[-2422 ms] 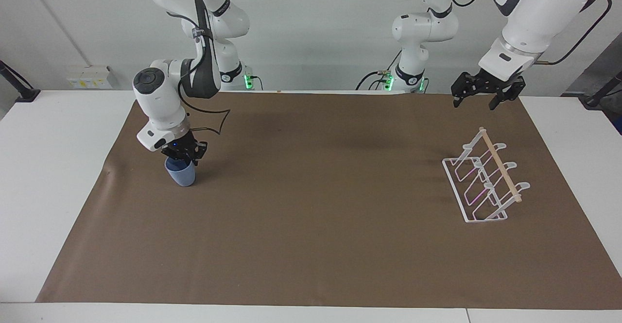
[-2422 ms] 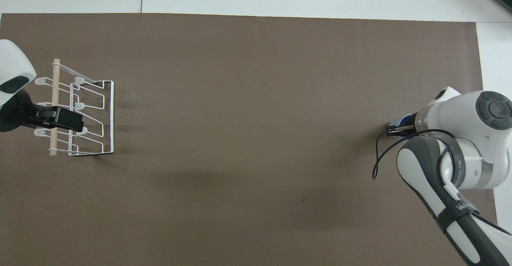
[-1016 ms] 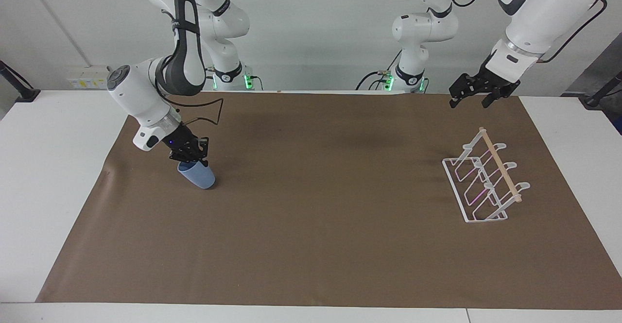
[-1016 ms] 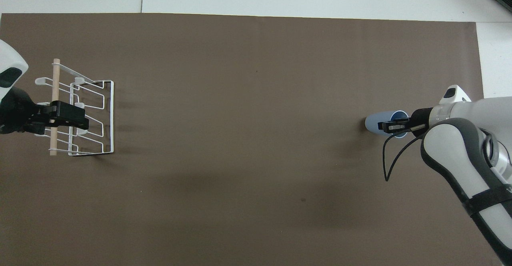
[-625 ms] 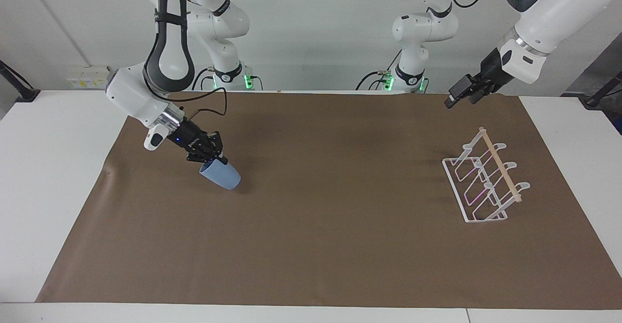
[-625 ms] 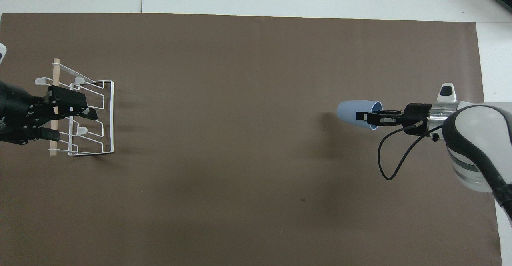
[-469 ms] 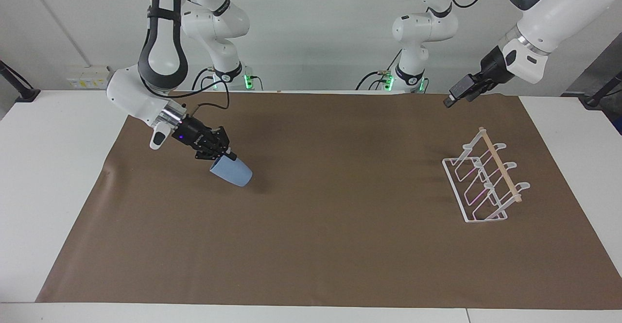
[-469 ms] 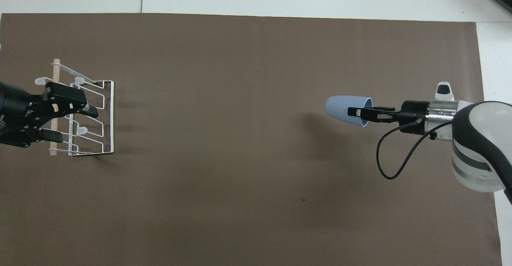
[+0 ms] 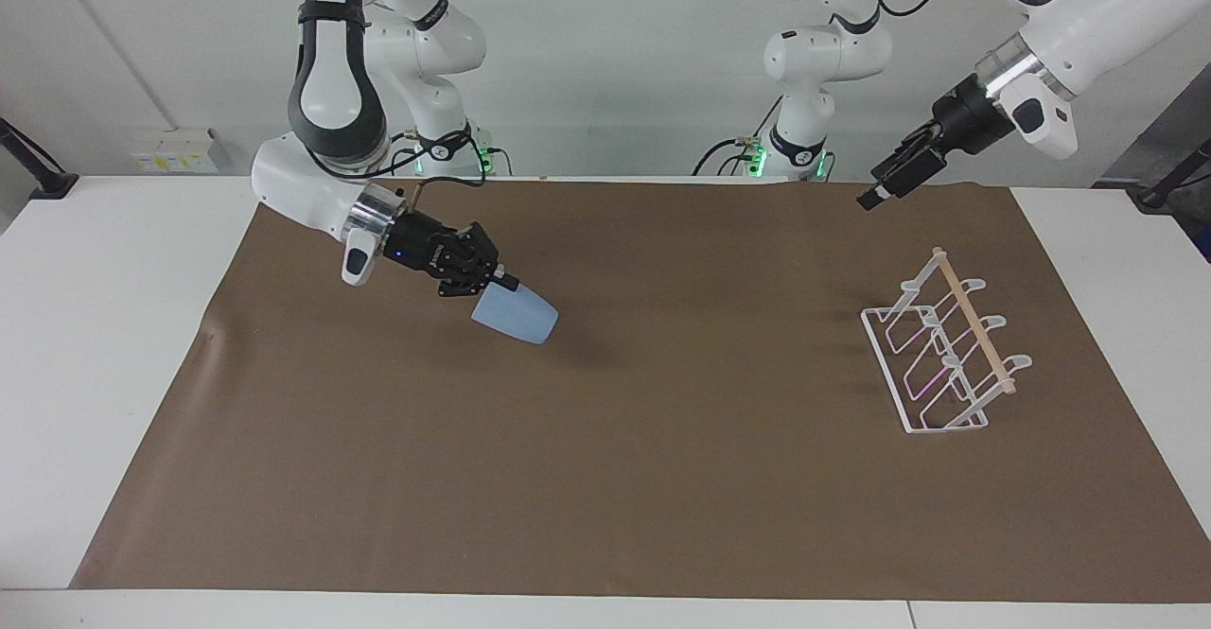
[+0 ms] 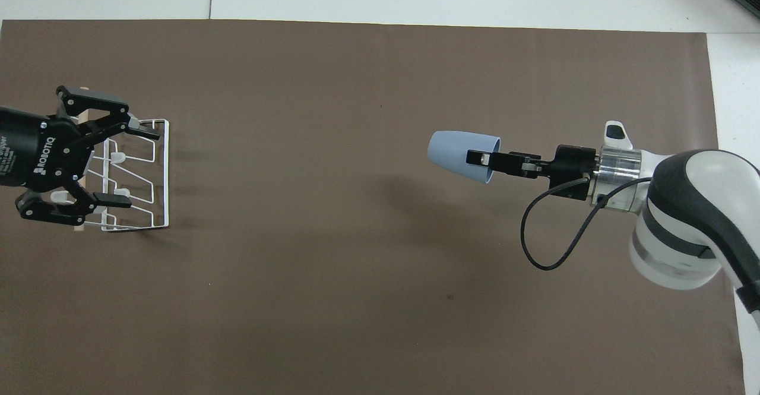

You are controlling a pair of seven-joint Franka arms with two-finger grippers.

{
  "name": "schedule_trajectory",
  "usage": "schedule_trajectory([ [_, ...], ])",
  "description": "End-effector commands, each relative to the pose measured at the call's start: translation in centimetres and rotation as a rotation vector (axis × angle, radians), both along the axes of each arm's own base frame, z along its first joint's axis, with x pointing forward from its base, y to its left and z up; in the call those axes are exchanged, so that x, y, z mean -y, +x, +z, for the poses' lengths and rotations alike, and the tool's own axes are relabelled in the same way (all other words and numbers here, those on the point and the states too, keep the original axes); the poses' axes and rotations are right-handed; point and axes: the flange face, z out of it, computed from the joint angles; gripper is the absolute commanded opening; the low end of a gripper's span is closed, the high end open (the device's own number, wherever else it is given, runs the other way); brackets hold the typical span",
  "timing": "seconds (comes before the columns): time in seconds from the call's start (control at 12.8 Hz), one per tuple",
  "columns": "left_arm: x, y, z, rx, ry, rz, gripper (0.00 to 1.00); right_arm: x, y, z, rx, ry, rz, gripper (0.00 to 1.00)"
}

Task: Hang cup on cup holder
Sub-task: 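Lift the blue cup with the right gripper while the left gripper rises, then carry the cup toward the left gripper while the left gripper approaches it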

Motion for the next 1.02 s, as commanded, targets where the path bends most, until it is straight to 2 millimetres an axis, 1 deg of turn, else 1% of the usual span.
schedule_trajectory([
  [0.0, 1.2, -0.3, -0.2, -0.060, -0.110, 0.165, 1.00, -2.1, -0.5, 1.4, 0.011, 0.103, -0.039, 0.00],
  [0.08, 2.3, -0.6, -0.8, -0.071, -0.124, 0.172, 1.00, -3.0, -0.5, 1.8, 0.010, 0.137, -0.059, 0.00],
  [0.16, 4.4, -1.1, -1.7, -0.086, -0.121, 0.140, 1.00, -4.5, -0.8, 2.4, 0.014, 0.156, -0.088, 0.00],
  [0.23, 5.6, -1.6, -2.7, -0.102, -0.121, 0.121, 1.00, -6.1, -1.1, 3.1, 0.014, 0.178, -0.128, 0.00],
  [0.39, 6.9, -0.9, -3.4, -0.099, -0.185, 0.142, 1.00, -10.1, -1.9, 4.8, 0.005, 0.240, -0.213, 0.00],
  [0.47, 8.3, -0.9, -3.3, -0.080, -0.196, 0.136, 1.00, -11.8, -2.3, 5.9, 0.003, 0.272, -0.241, 0.00],
  [0.62, 10.5, 0.2, -4.9, -0.070, -0.198, 0.128, 1.00, -13.8, -3.1, 7.8, 0.006, 0.304, -0.284, 0.00],
  [0.7, 10.8, 1.1, -6.2, -0.069, -0.198, 0.104, 1.00, -14.6, -3.7, 8.5, -0.001, 0.326, -0.301, 0.00],
  [0.86, 12.2, 2.7, -6.7, -0.035, -0.198, 0.039, 1.00, -15.9, -5.2, 10.2, -0.007, 0.376, -0.328, 0.00],
  [0.94, 12.3, 3.3, -6.4, -0.009, -0.204, 0.017, 1.00, -16.4, -5.9, 11.0, -0.008, 0.395, -0.337, 0.00],
])
